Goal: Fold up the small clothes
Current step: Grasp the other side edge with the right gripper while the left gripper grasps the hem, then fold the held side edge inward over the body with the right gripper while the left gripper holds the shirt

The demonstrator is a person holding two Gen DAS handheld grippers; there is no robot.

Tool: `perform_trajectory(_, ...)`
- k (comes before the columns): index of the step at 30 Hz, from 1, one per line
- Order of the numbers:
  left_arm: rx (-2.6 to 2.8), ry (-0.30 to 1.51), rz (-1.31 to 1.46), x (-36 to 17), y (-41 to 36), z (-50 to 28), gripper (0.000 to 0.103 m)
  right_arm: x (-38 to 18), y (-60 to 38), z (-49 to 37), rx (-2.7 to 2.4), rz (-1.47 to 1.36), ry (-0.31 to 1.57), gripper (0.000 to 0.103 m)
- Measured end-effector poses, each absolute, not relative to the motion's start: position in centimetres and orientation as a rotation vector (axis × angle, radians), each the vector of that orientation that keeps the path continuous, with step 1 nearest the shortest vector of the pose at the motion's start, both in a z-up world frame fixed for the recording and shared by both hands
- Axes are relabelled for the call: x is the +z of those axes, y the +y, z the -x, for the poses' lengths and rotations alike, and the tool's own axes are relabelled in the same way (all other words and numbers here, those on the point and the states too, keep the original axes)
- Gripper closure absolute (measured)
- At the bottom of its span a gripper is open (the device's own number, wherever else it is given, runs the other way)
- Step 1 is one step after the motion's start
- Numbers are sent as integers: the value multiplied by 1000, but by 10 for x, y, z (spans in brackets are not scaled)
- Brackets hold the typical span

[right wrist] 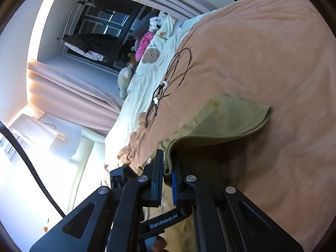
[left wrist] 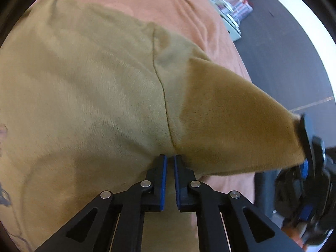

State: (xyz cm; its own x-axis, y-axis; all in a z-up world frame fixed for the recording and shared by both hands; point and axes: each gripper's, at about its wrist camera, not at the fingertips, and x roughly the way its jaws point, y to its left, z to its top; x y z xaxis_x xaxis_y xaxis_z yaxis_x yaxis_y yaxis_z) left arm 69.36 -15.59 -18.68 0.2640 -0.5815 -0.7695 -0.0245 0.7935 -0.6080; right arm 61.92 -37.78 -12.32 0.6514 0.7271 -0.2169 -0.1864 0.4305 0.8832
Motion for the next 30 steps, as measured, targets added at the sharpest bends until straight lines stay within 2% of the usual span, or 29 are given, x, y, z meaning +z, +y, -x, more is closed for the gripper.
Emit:
perform_trajectory(6,-412,1271,635,-196,-161,-695,103,-128,-372,-625,657,-973,670,100)
perform_trajectory(13,-445,1295,663,-196,-154,-692,103,-129,-368,-633,693,-980,701,100)
perform_trajectory(30,-218,1203,552,-140,-59,-667,102,-133,-335,-649,770,-886,837,100)
